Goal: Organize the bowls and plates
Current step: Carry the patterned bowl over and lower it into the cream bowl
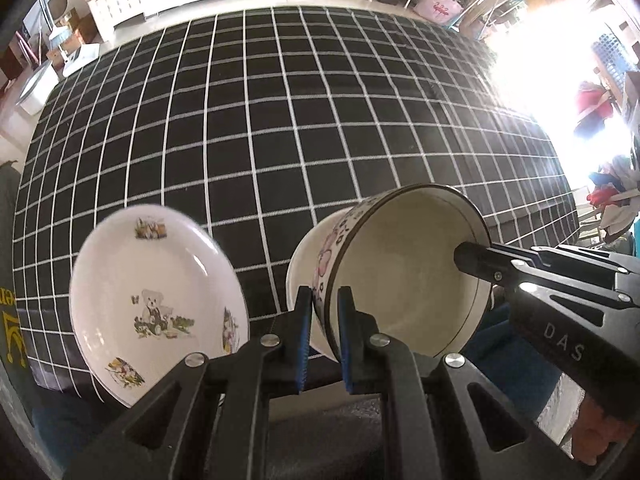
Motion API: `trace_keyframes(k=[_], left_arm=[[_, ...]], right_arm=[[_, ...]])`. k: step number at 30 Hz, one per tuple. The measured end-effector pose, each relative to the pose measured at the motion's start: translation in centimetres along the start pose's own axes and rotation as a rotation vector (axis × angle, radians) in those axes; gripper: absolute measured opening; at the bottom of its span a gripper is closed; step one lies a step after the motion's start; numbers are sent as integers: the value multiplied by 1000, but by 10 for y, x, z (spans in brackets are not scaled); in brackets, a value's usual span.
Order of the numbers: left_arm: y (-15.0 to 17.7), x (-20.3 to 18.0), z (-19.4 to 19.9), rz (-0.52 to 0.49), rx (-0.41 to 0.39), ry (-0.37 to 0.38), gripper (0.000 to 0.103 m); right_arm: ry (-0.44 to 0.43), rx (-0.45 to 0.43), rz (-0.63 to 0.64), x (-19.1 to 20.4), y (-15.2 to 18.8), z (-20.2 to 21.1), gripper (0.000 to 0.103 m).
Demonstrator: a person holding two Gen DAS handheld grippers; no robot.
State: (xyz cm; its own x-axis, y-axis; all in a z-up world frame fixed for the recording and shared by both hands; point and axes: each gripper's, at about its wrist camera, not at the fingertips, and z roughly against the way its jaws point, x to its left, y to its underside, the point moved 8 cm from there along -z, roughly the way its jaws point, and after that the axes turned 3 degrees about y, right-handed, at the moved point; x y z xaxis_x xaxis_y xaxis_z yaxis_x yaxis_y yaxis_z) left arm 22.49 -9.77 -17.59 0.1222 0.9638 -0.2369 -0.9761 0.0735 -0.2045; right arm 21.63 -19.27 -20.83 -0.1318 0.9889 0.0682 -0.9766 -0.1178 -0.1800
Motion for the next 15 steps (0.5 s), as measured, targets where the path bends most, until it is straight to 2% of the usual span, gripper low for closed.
trace_keyframes(k=[5, 15], left_arm=[[11, 7, -14, 8, 22, 1, 11], [8, 3, -22, 3, 25, -2, 11]], right_arm=[[1, 27, 2, 0, 4, -10, 10], [8, 69, -1, 2, 1, -23, 10]])
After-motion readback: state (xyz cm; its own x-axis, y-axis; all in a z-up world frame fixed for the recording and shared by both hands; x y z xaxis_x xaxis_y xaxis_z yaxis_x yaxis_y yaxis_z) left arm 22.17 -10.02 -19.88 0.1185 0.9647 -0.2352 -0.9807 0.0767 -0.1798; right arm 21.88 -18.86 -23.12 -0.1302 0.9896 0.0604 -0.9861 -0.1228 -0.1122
